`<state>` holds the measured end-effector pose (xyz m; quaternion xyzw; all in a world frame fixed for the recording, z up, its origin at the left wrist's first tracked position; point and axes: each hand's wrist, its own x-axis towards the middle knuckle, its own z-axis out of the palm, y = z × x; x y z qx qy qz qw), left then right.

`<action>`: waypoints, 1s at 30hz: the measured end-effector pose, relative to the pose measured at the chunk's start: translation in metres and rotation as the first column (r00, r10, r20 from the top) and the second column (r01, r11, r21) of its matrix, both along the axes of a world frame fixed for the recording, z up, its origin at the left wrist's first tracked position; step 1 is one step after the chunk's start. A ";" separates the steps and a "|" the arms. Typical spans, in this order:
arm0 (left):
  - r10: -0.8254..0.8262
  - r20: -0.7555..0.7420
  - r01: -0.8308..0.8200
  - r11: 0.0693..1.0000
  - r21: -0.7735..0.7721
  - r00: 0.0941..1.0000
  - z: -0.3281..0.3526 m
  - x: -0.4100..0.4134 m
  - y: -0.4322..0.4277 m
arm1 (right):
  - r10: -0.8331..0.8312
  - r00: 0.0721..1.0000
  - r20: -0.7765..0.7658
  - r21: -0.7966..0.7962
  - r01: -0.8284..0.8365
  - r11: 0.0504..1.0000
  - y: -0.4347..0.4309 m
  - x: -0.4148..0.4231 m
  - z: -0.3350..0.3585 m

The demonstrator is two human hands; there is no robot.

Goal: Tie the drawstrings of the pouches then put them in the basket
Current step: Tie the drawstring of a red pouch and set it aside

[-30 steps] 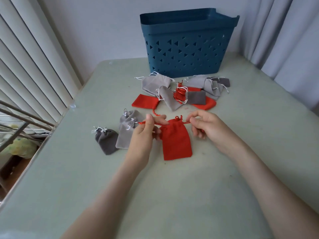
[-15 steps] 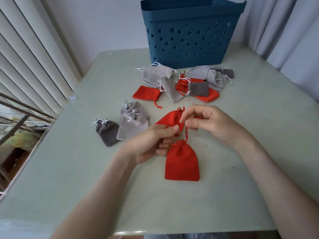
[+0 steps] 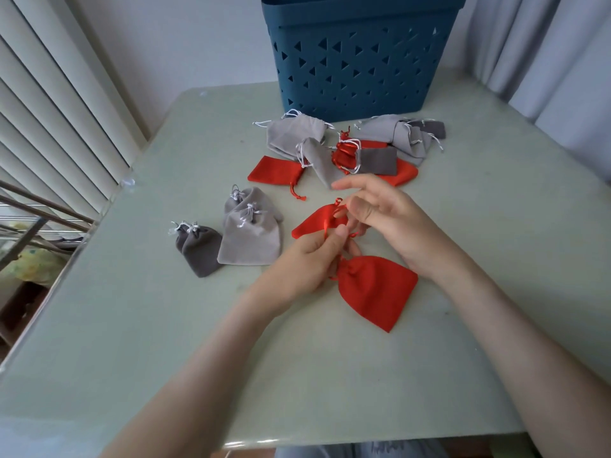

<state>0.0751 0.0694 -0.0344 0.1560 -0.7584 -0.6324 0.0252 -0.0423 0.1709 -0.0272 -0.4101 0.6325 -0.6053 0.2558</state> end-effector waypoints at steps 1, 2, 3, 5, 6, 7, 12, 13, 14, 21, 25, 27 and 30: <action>0.014 0.001 -0.014 1.000 0.011 1.000 0.000 0.000 0.000 | 0.010 1.000 0.014 0.045 -0.011 0.999 0.001 -0.001 0.000; 0.030 -0.003 -0.030 0.999 0.027 1.000 -0.001 0.000 -0.001 | 0.031 0.999 0.018 0.091 -0.032 0.995 0.002 -0.001 -0.002; 0.047 -0.004 -0.047 0.998 0.053 0.999 -0.002 0.000 -0.003 | 0.054 0.998 0.013 0.127 -0.055 0.990 0.003 0.000 -0.004; 0.069 -0.004 -0.068 0.992 0.106 0.998 -0.002 -0.001 -0.005 | 0.056 0.998 -0.017 0.169 -0.052 0.984 0.003 0.001 -0.007; 0.074 -0.012 -0.071 0.988 0.136 0.997 -0.002 -0.001 -0.006 | 0.025 0.999 -0.039 0.179 -0.018 0.984 0.002 0.001 -0.008; 0.080 -0.020 -0.076 0.984 0.163 0.997 -0.002 -0.001 -0.007 | -0.012 0.998 -0.062 0.182 0.023 0.983 0.002 0.000 -0.008; 0.135 -0.055 -0.115 0.955 0.272 0.989 -0.005 -0.003 -0.013 | -0.132 0.987 -0.096 0.107 0.142 0.984 -0.001 0.002 -0.005; 0.132 -0.069 -0.105 0.948 0.302 0.989 -0.005 -0.003 -0.013 | -0.139 0.989 -0.049 0.069 0.142 0.987 -0.001 0.003 -0.004; 0.133 -0.088 -0.096 0.937 0.337 0.987 -0.005 -0.002 -0.013 | -0.118 0.993 0.007 0.040 0.118 0.992 -0.001 0.003 -0.004; 0.228 -0.174 -0.164 0.932 0.323 0.958 -0.002 -0.001 -0.019 | 0.123 0.989 0.085 0.124 -0.133 0.983 -0.004 0.009 -0.009; 0.238 -0.118 -0.197 0.939 0.280 0.964 -0.003 0.002 -0.025 | 0.115 0.985 0.131 0.202 -0.140 0.969 -0.001 0.007 -0.007; 0.213 -0.110 -0.182 0.953 0.242 0.971 -0.002 0.003 -0.028 | 0.071 0.981 0.181 0.191 -0.106 0.976 0.000 0.006 -0.008; 0.193 -0.142 -0.171 0.973 0.158 0.971 -0.002 0.003 -0.029 | 0.039 0.991 0.127 0.232 -0.067 0.970 0.001 0.005 -0.008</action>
